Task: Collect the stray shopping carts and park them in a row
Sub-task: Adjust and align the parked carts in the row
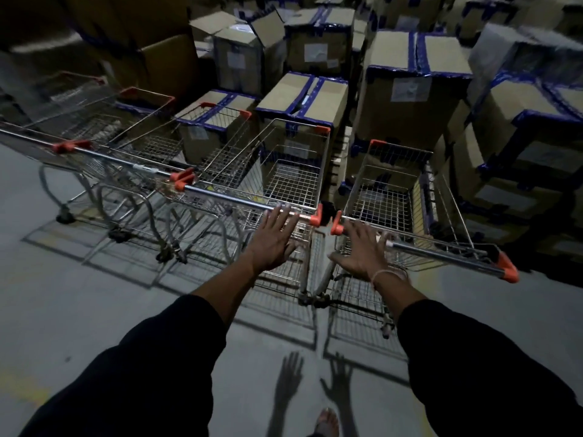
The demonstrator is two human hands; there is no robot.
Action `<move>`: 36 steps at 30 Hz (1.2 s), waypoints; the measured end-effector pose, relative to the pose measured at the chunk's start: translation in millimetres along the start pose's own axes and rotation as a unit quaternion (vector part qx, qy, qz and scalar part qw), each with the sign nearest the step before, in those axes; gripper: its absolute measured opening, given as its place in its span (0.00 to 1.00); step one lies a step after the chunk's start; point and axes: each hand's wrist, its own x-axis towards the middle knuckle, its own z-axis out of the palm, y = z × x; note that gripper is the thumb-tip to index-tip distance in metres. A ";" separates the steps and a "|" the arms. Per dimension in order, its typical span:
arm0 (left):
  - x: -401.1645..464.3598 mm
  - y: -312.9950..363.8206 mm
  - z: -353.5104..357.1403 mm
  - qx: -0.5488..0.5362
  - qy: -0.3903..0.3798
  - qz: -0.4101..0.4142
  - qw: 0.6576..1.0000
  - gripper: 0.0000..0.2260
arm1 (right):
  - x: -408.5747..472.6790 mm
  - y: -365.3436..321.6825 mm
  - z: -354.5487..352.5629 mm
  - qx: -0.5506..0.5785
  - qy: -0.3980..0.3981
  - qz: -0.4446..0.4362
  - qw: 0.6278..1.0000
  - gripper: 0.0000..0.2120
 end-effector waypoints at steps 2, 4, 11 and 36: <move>-21.6 -26.1 -4.1 -0.027 0.004 -0.008 1.000 0.36 | -5.1 -26.8 0.3 -0.009 0.007 0.000 1.000 0.51; -47.1 -53.6 -11.8 -0.050 0.014 -0.006 0.999 0.36 | -11.4 -57.0 2.2 -0.019 0.016 0.004 1.000 0.51; -137.7 -168.2 -37.7 -0.054 0.036 -0.028 0.997 0.37 | -19.8 -162.4 19.9 -0.074 0.062 -0.021 0.995 0.55; -229.2 -519.6 -63.4 -0.029 0.031 -0.118 0.992 0.42 | 137.4 -477.4 79.5 -0.040 0.069 -0.076 0.994 0.54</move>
